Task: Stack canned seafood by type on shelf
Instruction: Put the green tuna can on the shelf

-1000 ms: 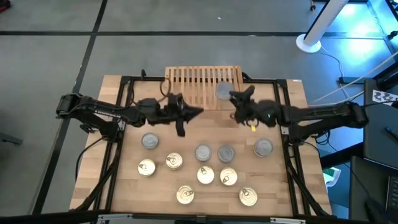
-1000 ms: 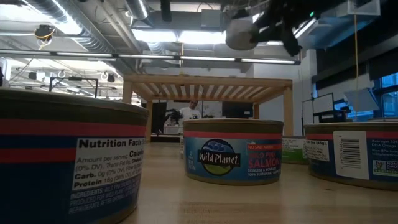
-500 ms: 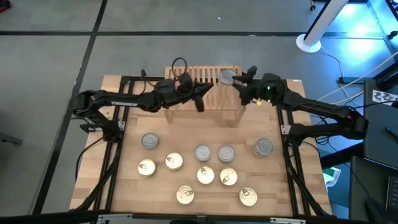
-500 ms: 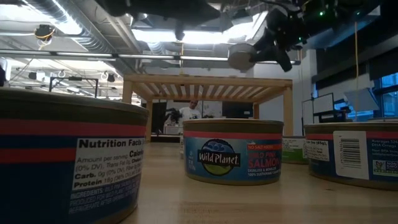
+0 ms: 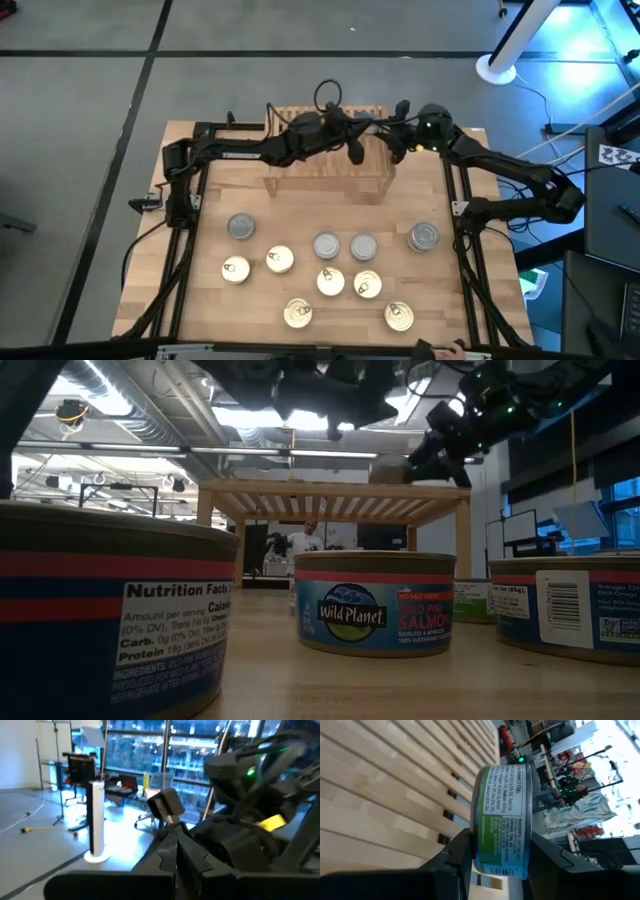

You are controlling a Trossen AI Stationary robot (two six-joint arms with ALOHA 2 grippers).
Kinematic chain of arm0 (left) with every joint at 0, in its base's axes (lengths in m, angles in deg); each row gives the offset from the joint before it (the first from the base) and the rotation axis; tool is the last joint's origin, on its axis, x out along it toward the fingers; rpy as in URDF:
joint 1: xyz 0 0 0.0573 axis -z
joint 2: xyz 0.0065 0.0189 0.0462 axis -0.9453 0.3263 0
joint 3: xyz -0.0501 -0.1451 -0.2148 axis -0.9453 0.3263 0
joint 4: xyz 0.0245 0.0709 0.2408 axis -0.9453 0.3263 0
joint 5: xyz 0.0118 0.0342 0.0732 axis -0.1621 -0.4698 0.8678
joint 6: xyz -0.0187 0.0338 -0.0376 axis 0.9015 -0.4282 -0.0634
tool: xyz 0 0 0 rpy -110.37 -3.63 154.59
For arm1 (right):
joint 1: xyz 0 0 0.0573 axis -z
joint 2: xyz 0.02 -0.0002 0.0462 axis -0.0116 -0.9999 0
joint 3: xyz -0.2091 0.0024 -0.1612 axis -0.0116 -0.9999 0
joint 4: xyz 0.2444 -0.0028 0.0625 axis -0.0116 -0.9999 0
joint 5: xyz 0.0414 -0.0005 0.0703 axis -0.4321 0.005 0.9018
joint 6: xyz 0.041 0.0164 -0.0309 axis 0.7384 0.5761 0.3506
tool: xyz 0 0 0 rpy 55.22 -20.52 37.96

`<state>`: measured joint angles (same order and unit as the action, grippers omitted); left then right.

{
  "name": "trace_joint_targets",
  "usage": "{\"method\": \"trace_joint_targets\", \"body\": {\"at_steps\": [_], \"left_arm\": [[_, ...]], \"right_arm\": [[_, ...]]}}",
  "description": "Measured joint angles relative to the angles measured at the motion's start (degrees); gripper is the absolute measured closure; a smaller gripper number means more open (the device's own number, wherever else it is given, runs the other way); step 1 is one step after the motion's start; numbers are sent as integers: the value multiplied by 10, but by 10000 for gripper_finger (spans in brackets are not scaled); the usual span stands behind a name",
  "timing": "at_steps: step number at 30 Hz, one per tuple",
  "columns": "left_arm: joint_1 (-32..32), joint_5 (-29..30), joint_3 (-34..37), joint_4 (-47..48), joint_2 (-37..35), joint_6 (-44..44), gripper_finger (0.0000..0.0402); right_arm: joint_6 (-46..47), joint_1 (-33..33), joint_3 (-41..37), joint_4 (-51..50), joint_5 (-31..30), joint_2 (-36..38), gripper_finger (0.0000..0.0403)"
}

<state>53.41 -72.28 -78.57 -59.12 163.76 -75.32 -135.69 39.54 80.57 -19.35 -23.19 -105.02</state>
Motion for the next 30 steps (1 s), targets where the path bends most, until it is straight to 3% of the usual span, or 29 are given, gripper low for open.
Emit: {"method": "trace_joint_targets", "body": {"at_steps": [13,30], "left_arm": [[-25,1,-2,150,1,15,400],[4,-10,-2,139,0,39,400]], "right_arm": [[-2,0,0,3,-11,-29,265],[-3,-1,0,2,-10,-29,265]]}}
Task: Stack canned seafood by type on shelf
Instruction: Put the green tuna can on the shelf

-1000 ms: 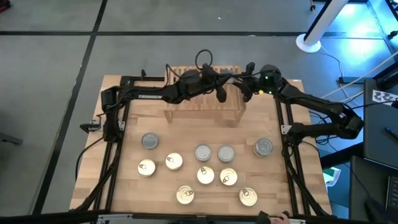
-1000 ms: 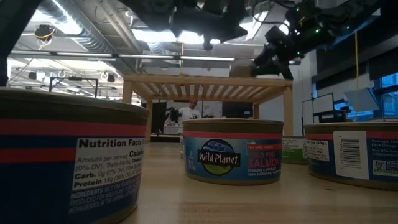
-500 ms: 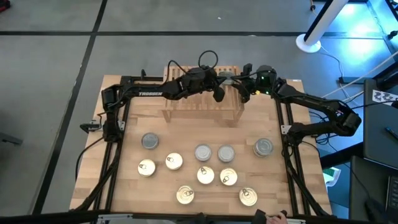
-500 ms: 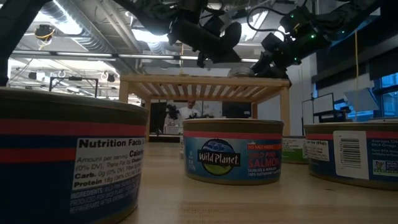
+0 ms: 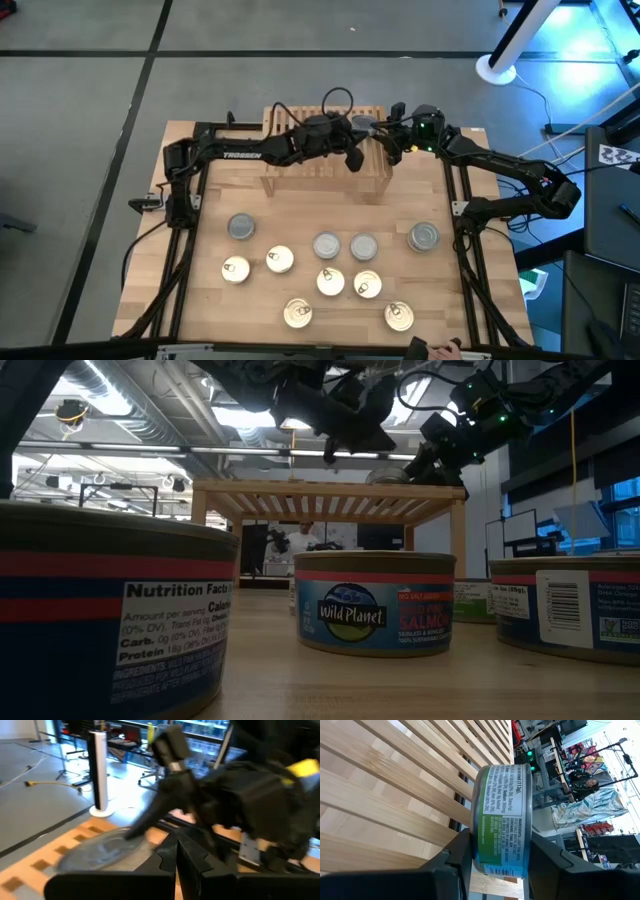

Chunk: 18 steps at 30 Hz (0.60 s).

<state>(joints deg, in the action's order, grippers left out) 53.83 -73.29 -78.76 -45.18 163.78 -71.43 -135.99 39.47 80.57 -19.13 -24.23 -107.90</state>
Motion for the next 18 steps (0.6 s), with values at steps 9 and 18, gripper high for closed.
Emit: {"method": "trace_joint_targets", "body": {"at_steps": [9,18], "left_arm": [[20,17,0,1,-1,29,400],[26,47,0,2,-2,46,400]], "right_arm": [[0,0,0,0,0,0,265],[-19,0,0,-1,7,0,265]]}}
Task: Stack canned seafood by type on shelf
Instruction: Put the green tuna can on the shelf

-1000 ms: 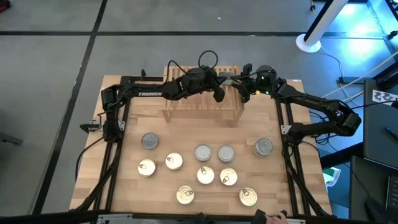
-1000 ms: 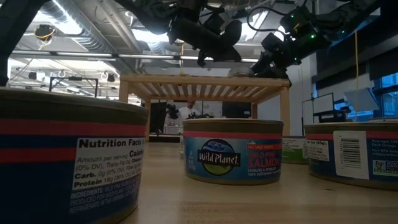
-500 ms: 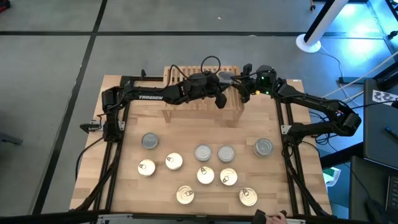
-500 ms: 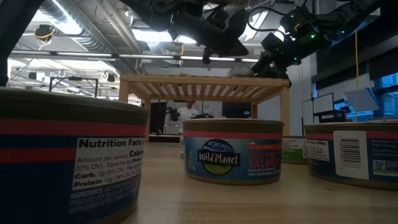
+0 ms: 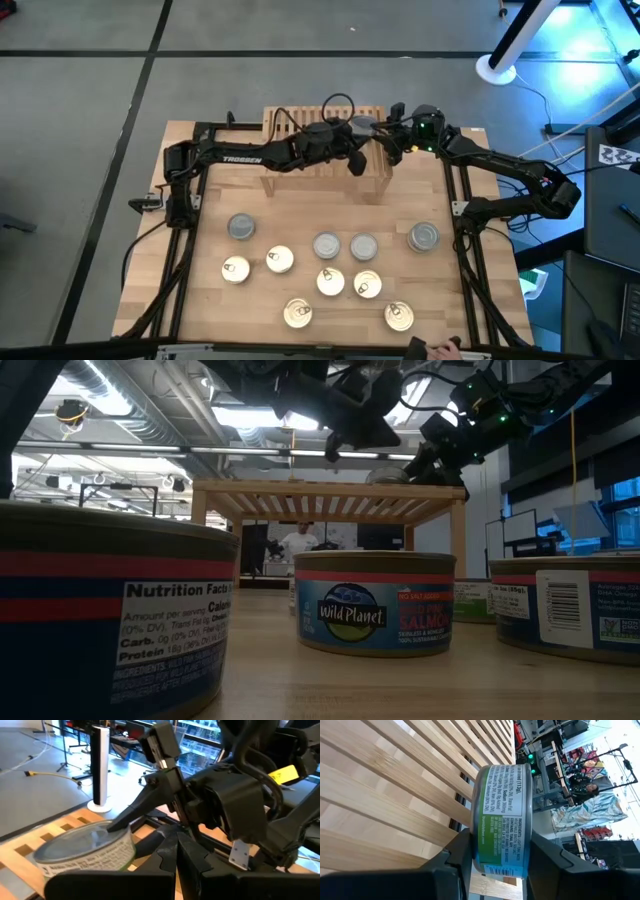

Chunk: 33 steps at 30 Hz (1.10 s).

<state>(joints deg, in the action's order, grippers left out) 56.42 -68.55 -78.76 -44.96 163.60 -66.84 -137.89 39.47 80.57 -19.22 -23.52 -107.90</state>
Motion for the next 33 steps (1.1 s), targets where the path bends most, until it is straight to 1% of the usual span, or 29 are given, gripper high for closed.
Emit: {"method": "trace_joint_targets", "body": {"at_steps": [4,9,12,17,25,33], "left_arm": [[-6,24,0,4,0,-8,400],[-15,29,0,47,0,0,400],[-16,28,0,60,0,10,400],[-13,27,0,60,0,25,400],[-14,27,0,63,0,26,400],[-15,30,0,80,0,26,400]], "right_arm": [[-10,0,0,0,1,0,265],[-13,0,0,1,4,0,260],[-31,0,0,1,7,0,251],[-40,0,0,2,40,0,240],[-40,0,0,13,83,0,238],[-39,0,0,13,83,0,238]]}}
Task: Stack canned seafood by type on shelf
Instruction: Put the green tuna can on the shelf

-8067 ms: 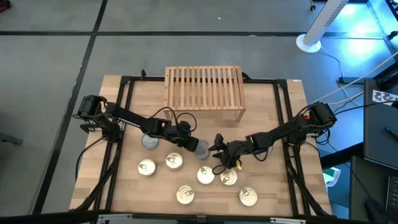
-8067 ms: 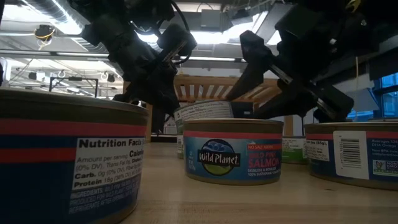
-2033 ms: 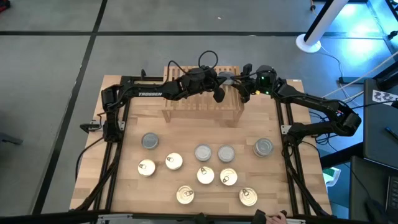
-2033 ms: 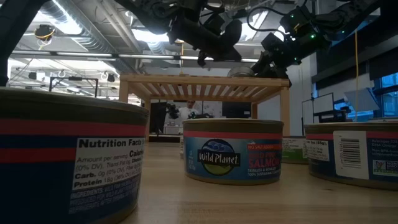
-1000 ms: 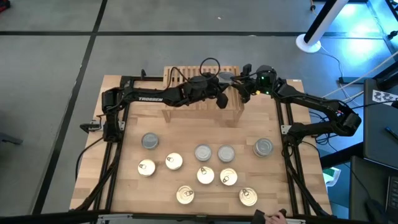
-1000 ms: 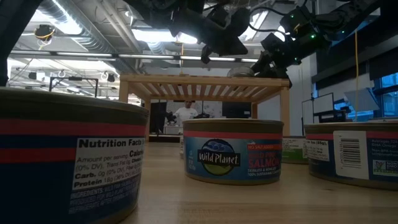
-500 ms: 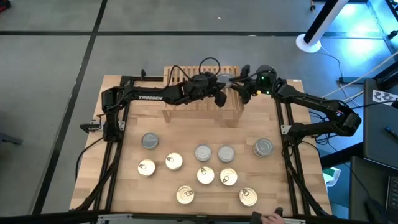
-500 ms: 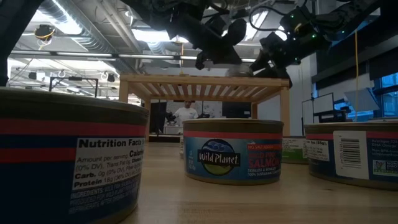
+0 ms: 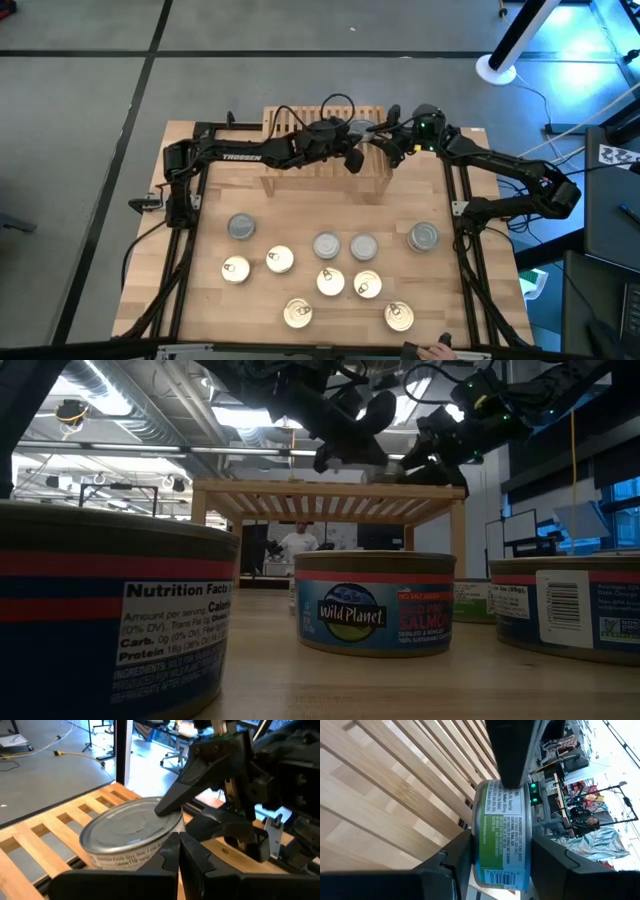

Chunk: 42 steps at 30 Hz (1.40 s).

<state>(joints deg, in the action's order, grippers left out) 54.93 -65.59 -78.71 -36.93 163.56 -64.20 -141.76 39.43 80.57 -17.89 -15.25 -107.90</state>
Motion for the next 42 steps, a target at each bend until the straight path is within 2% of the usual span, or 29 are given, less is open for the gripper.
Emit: {"method": "trace_joint_targets", "body": {"at_steps": [9,21,36,42], "left_arm": [[0,2,0,18,0,14,400],[0,2,0,18,0,9,400],[-2,1,0,29,0,6,400],[-2,1,0,29,0,9,400]], "right_arm": [[28,0,0,-2,-30,0,234],[31,0,0,-3,-47,0,165],[31,0,0,-8,-138,0,160],[29,0,0,-8,-205,0,160]]}}
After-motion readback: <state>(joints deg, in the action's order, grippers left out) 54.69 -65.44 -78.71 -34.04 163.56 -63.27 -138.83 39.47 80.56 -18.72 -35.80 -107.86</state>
